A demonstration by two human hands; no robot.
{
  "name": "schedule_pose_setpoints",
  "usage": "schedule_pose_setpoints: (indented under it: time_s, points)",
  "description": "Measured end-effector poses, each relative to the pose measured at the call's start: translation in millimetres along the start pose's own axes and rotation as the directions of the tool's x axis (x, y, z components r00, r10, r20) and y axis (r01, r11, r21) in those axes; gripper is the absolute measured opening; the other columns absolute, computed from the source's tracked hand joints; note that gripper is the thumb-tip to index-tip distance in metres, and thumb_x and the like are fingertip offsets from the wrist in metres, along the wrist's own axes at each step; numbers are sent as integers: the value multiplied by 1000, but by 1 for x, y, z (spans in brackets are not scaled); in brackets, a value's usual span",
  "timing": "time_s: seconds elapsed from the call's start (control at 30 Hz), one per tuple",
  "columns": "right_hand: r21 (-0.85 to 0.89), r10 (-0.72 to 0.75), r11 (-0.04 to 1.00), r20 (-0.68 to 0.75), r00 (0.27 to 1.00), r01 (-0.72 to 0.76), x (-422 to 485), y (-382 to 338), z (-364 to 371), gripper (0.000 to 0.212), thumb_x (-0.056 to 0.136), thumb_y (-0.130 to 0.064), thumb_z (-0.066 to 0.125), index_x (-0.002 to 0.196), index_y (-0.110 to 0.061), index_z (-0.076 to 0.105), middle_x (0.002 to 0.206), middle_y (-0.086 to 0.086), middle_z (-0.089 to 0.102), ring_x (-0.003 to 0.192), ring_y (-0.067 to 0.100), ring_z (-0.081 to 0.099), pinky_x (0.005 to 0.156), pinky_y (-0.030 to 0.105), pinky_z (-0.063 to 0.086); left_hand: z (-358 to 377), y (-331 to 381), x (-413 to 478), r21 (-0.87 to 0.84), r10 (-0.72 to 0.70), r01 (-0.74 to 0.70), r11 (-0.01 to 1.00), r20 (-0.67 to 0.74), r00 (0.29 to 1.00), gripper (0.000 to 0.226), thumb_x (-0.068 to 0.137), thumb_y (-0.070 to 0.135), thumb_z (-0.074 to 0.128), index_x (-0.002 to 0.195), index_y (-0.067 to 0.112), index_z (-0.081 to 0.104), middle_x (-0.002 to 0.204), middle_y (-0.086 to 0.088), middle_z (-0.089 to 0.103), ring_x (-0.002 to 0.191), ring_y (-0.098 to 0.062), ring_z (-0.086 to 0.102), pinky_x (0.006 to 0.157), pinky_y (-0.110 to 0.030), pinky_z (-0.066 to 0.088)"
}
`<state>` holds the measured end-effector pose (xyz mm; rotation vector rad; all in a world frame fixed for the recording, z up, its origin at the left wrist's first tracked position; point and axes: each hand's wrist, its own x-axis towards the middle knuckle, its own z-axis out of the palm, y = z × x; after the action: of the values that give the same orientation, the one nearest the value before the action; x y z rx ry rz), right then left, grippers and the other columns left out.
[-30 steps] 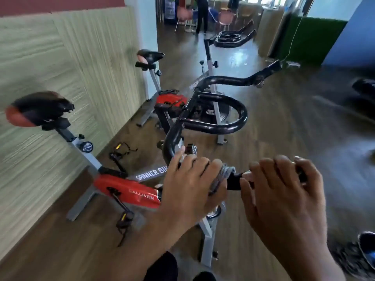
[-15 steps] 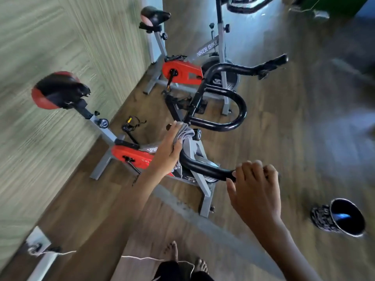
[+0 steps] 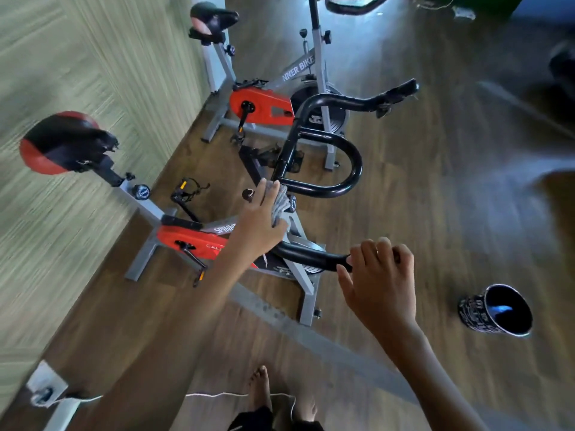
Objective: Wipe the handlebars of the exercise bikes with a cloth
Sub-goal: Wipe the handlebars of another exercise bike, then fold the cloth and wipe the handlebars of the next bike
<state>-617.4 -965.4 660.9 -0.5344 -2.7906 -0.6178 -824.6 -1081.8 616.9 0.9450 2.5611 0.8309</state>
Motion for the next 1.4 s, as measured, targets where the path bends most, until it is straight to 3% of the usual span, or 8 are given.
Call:
schedule_pose_setpoints:
  time_s: [0.13, 0.37, 0.5, 0.63, 0.77, 0.97, 1.23, 1.4]
  points:
    - [-13, 15, 1000, 7, 1000, -15, 0, -2, 1, 33, 86, -43, 60, 84, -10, 61, 84, 6, 60, 89, 28, 53, 80, 40, 32, 10, 4, -20, 0, -4, 4, 1000, -85, 996, 70, 96, 20, 47, 156, 21, 11, 164, -6, -4, 144, -36, 24, 116, -43, 27]
    - [-3, 19, 1000, 59, 998, -19, 3, -3, -3, 34, 84, -45, 61, 83, -11, 63, 84, 5, 60, 85, 26, 51, 78, 40, 31, -10, 0, 35, -77, -54, 57, 995, 39, 998, 86, 90, 19, 58, 156, 22, 3, 163, -3, 14, 139, -28, 38, 105, -39, 38]
    - [-24, 2, 1000, 85, 996, 0, 3, 0, -8, 36, 85, -48, 57, 83, -12, 63, 83, 4, 61, 80, 24, 50, 77, 39, 32, -2, 4, 10, -226, -81, 61, 972, -81, 993, 71, 94, 13, 52, 155, 20, 16, 160, -4, 21, 144, -22, 29, 115, -35, 27]
    - [119, -40, 993, 145, 989, 22, 5, 11, -16, 42, 90, -52, 44, 83, -17, 67, 83, 0, 62, 82, 22, 52, 77, 37, 38, 5, 10, -29, -165, -13, -24, 986, -216, 976, 58, 95, 7, 48, 150, 12, 31, 160, -8, 22, 148, -21, 21, 117, -28, 18]
    - [546, 31, 834, 111, 993, -87, 4, 43, -32, 33, 93, -49, 45, 99, -23, 65, 100, -5, 64, 97, 20, 56, 86, 36, 42, -7, 19, -52, -36, 49, -65, 997, -350, 935, 52, 89, 23, 46, 140, 11, 48, 154, -7, 36, 135, -27, 40, 112, -32, 26]
    - [803, 111, 569, 137, 984, -176, -21, 131, -23, 45, 89, -60, 37, 103, -28, 64, 107, -10, 64, 105, 16, 58, 93, 40, 45, -16, 139, -56, -137, 205, -317, 938, -518, 830, 53, 84, 27, 41, 129, 2, 57, 139, -14, 53, 132, -22, 47, 113, -36, 35]
    - [879, 213, 398, 191, 958, -264, -82, 280, 9, 20, 89, -47, 52, 89, -31, 63, 88, -17, 65, 79, 0, 62, 67, 28, 50, 71, 317, -40, -63, 456, -525, 849, -416, 787, 46, 82, 32, 50, 121, 11, 64, 130, -4, 62, 125, -12, 53, 108, -24, 38]
    - [853, 256, 346, 313, 914, -389, -119, 345, 39, 14, 91, -40, 58, 86, -29, 65, 84, -15, 67, 79, -1, 62, 71, 25, 50, 151, 357, -21, -121, 489, -537, 835, -284, 825, 42, 83, 39, 53, 112, 13, 69, 120, -2, 67, 120, -10, 58, 100, -29, 46]
